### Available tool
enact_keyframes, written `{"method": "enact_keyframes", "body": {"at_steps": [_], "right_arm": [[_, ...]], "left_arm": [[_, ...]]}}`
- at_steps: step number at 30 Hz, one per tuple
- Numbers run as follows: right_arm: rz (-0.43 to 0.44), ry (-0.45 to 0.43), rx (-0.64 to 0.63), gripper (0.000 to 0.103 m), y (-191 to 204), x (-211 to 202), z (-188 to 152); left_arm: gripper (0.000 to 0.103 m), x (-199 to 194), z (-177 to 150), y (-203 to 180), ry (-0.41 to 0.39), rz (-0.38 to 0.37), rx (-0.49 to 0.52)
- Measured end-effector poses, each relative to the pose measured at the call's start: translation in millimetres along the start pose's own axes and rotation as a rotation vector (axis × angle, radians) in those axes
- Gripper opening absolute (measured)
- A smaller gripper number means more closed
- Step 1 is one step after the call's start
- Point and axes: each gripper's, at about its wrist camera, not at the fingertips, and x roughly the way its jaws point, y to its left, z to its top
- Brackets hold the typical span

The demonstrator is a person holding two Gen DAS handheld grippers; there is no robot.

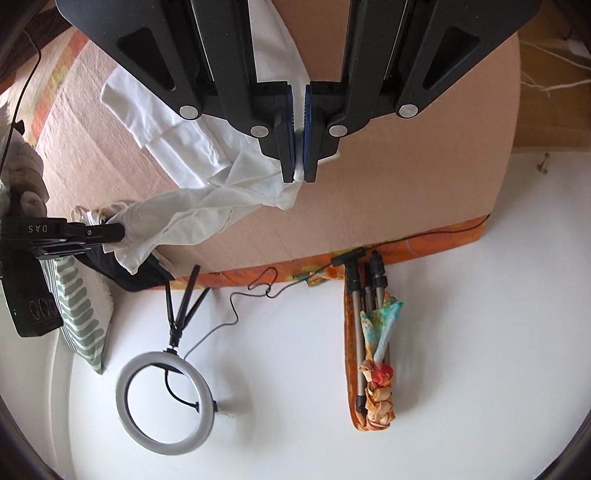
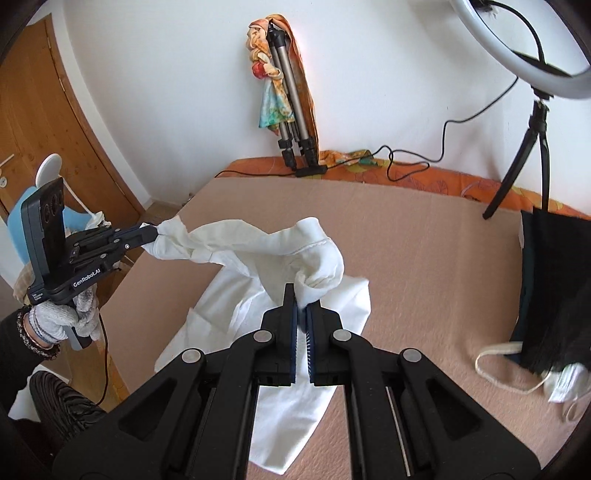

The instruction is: Fold small clothes

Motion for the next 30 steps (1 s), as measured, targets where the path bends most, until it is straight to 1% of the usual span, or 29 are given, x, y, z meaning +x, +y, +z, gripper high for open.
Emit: {"method": "enact_keyframes", "body": {"at_steps": [1, 3, 5, 6, 9, 10, 12, 14, 16, 18, 20, 23, 24, 25, 26, 27, 28, 29, 30], "right_arm": [[0.0, 0.004, 0.012, 0.005, 1.1, -2.0, -11.9], [0.002, 0.009, 0.024, 0.005, 5.0, -4.6, -34.8], [0.004, 0.021, 0.007, 0.005, 12.0, -6.1, -56.2], [-0.014, 0.027, -0.01, 0.005, 16.1, -6.0, -66.0], [-0.051, 0.048, -0.051, 0.005, 25.7, -3.9, -90.7], [-0.063, 0.051, -0.066, 0.005, 28.3, -4.1, -97.7], [-0.083, 0.045, -0.073, 0.005, 29.7, -4.5, -108.1], [-0.098, 0.034, -0.087, 0.005, 32.1, -8.8, -116.5], [-0.113, 0.029, -0.103, 0.005, 34.4, -13.8, -122.7], [-0.113, 0.046, -0.118, 0.006, 37.0, -17.5, -125.7], [-0.135, 0.061, -0.149, 0.008, 40.8, -22.6, -129.1], [-0.137, 0.098, -0.175, 0.011, 43.8, -31.8, -137.3], [-0.129, 0.103, -0.172, 0.014, 43.8, -36.5, -140.2], [-0.113, 0.104, -0.161, 0.018, 42.7, -41.9, -142.8], [-0.11, 0.096, -0.141, 0.021, 41.1, -47.3, -145.0], [-0.103, 0.089, -0.106, 0.034, 37.8, -51.7, -146.2], [-0.086, 0.092, -0.061, 0.045, 34.1, -53.1, -146.8], [-0.07, 0.092, -0.013, 0.046, 29.9, -53.2, -147.2], [-0.055, 0.089, 0.04, 0.046, 25.7, -51.8, -147.8]], "left_arm": [[0.003, -4.5, -10.6, -7.2, 0.002, 0.007, 0.019], [0.003, -11.4, -33.3, -17.9, 0.021, -0.007, 0.03], [0.003, -15.0, -56.3, -25.9, 0.039, -0.003, 0.046], [0.003, -14.9, -66.1, -28.0, 0.053, 0.0, 0.053], [0.003, -14.6, -88.8, -28.4, 0.076, -0.013, 0.024], [0.003, -14.4, -95.0, -30.1, 0.081, -0.005, 0.027], [0.003, -14.9, -105.8, -34.0, 0.087, -0.014, 0.037], [0.003, -17.0, -110.2, -38.5, 0.083, -0.008, 0.064], [0.003, -19.0, -114.5, -42.9, 0.096, -0.005, 0.087], [0.005, -19.1, -118.4, -45.8, 0.119, 0.003, 0.12], [0.005, -21.0, -123.7, -45.6, 0.142, -0.004, 0.14], [0.007, -30.4, -130.2, -41.4, 0.169, -0.002, 0.17], [0.008, -35.8, -131.9, -38.9, 0.169, 0.006, 0.167], [0.009, -42.3, -131.5, -34.4, 0.163, -0.003, 0.149], [0.019, -48.4, -130.0, -29.9, 0.152, -0.014, 0.13], [0.029, -53.6, -128.5, -25.9, 0.135, -0.007, 0.113], [0.03, -57.4, -126.3, -20.4, 0.124, -0.013, 0.075], [0.03, -57.0, -123.8, -13.7, 0.133, -0.037, 0.017], [0.03, -53.8, -122.3, -6.2, 0.157, -0.079, -0.058]]}}
